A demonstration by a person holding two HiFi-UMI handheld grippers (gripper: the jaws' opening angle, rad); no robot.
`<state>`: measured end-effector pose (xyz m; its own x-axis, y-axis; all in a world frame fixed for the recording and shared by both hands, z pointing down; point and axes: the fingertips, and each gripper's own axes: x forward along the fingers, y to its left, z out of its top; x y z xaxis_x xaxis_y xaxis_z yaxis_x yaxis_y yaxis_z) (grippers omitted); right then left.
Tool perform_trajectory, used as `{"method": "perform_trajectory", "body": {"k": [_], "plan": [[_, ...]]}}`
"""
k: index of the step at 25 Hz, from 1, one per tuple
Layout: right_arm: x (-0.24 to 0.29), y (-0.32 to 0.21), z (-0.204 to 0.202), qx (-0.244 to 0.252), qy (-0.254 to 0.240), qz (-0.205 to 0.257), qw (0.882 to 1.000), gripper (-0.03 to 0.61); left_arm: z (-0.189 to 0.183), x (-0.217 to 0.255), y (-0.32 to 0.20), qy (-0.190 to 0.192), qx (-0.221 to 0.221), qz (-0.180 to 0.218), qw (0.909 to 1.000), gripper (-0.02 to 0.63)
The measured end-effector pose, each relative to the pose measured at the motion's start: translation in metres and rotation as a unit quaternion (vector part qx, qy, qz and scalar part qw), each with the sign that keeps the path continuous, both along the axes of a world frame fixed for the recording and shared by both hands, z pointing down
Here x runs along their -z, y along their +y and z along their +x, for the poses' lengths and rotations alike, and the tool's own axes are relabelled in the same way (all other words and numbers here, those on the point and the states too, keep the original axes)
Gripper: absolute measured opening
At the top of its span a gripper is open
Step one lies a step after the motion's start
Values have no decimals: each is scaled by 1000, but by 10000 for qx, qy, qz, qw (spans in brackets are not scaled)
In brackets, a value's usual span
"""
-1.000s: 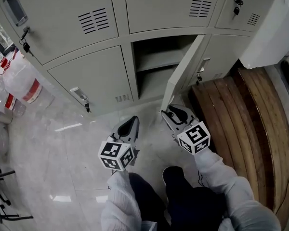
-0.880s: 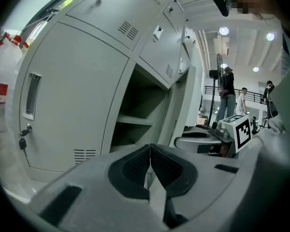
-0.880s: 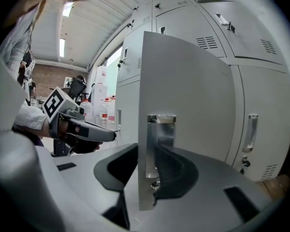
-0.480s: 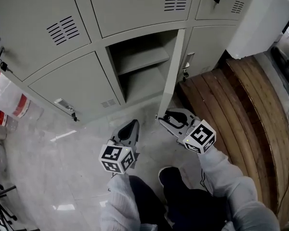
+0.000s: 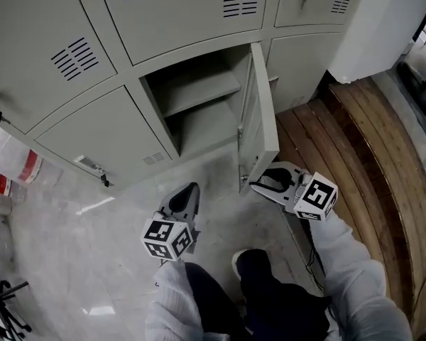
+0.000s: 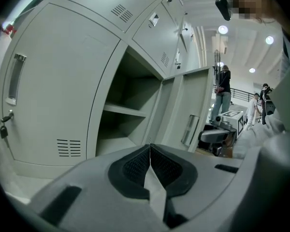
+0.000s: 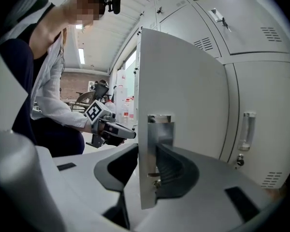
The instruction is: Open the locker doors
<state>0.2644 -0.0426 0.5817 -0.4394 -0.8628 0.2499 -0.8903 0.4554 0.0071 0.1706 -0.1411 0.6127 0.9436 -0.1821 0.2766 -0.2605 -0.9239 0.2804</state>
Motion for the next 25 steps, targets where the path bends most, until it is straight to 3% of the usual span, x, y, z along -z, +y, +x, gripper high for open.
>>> {"method": "perform_trajectory", "body": {"k": [18,25], "plan": [[-2,45,49,883,74,-489,9949,117,1,-19,-4,-117,-14,-137,9998,11],[-4,57,72,859,-86,-369,9956,126,2,-22,-6,-156,-12,-149,9998,11]]}}
